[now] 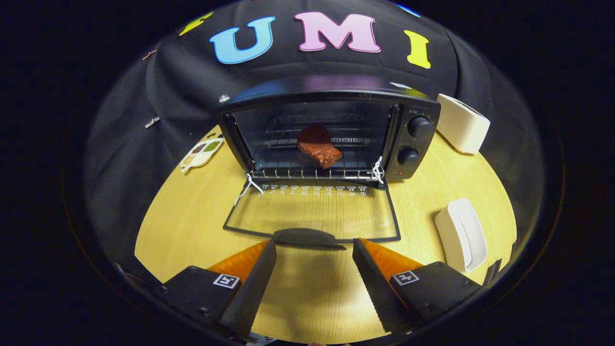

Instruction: Open the toaster oven, put the food inside, and close the toaster oven door.

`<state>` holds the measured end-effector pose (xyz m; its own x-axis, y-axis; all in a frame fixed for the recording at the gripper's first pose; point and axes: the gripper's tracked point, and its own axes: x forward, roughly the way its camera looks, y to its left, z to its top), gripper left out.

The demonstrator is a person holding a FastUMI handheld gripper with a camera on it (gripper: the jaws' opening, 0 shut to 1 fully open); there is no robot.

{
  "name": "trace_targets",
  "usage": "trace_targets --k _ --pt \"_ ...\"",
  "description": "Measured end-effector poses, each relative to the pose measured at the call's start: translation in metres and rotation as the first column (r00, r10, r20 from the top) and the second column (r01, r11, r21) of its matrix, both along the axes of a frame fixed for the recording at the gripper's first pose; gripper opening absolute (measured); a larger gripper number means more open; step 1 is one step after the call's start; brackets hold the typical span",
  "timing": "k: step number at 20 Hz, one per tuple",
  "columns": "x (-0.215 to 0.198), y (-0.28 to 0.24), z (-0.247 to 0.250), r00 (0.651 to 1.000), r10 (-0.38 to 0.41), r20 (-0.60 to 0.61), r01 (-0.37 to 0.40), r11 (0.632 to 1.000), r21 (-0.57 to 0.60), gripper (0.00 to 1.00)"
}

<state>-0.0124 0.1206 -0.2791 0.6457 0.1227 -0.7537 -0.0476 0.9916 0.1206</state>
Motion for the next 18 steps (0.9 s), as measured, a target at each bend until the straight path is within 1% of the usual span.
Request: trace_targets --k 6,10,12,16,18 --pt "-0.005 -0.008 -0.023 0.996 -0.056 -0.074 0.055 0.998 -0.010 0.99" --pt "-0.013 -0.003 -0.043 0.990 -0.065 -0.126 0.062 0.998 -0.025 0.99" --pt "-0.010 0.001 -0.048 0.990 -0.063 -0.125 0.059 0.998 -0.035 0.99" --pt "-0.001 0.009 -0.057 0.994 -0.028 -0.106 0.022 0.998 -0.055 0.99" --pt "0.003 0.009 -0.059 0.995 -0.029 -0.096 0.023 0.998 -0.066 0.99"
